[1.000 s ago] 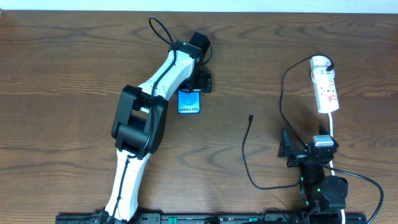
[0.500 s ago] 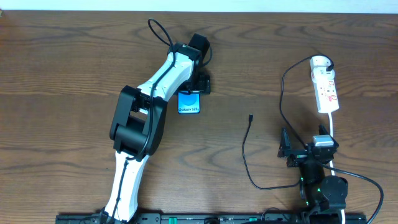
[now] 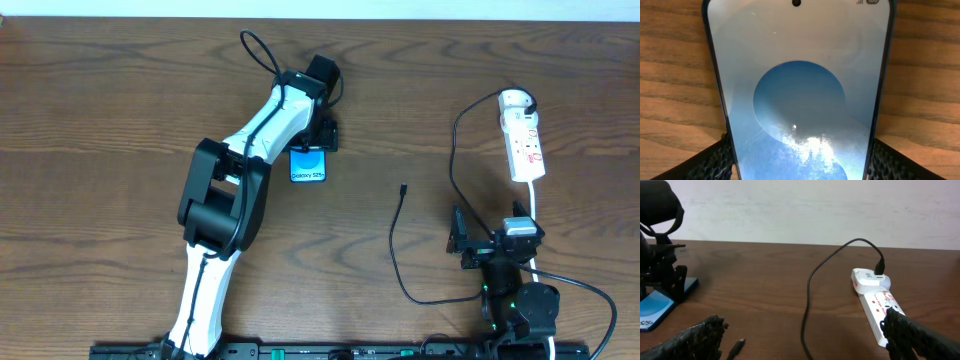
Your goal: Plug charger to phone and switch on socket
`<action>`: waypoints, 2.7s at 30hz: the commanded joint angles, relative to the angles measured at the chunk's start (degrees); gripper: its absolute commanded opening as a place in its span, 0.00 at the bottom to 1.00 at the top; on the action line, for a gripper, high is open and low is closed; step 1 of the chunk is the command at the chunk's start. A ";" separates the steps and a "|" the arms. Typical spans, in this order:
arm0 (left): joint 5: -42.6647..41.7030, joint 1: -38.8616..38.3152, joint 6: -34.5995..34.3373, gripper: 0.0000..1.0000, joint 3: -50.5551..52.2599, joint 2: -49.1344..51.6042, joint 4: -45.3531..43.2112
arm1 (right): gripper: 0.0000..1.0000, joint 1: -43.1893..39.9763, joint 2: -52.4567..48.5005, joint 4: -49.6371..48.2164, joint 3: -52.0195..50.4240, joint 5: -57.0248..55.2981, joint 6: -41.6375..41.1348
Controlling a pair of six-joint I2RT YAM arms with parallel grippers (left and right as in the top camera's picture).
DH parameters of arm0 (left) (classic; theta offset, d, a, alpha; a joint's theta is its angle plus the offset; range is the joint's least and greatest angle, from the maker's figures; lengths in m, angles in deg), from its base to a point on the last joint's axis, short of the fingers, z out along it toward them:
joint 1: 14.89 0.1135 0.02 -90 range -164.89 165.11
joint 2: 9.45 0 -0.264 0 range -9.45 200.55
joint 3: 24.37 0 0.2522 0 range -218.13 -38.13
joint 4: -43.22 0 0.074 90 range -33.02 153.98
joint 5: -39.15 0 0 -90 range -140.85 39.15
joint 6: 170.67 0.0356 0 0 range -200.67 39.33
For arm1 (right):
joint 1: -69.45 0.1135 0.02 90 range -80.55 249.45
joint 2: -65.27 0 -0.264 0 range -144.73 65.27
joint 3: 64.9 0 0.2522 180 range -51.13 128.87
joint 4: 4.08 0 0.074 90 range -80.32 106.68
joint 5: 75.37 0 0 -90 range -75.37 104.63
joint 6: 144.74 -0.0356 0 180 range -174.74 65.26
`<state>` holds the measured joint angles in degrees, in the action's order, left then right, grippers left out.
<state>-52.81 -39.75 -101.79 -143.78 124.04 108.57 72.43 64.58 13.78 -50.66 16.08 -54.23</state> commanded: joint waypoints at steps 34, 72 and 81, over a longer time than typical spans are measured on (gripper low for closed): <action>-27.65 4.00 -0.13 0.79 0.00 -7.10 3.37 | 0.99 0.44 0.31 0.24 -0.15 -0.46 0.39; -80.59 18.38 -35.34 0.78 0.02 -8.13 -30.10 | 0.99 0.44 0.31 0.24 -0.15 -0.46 0.39; -81.02 19.71 -39.30 0.78 0.02 -8.13 -30.08 | 0.99 0.44 0.31 0.22 -0.15 -0.46 0.39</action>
<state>-130.49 -20.21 -138.10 -143.47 118.16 78.95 72.43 64.58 13.78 -50.66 16.08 -54.25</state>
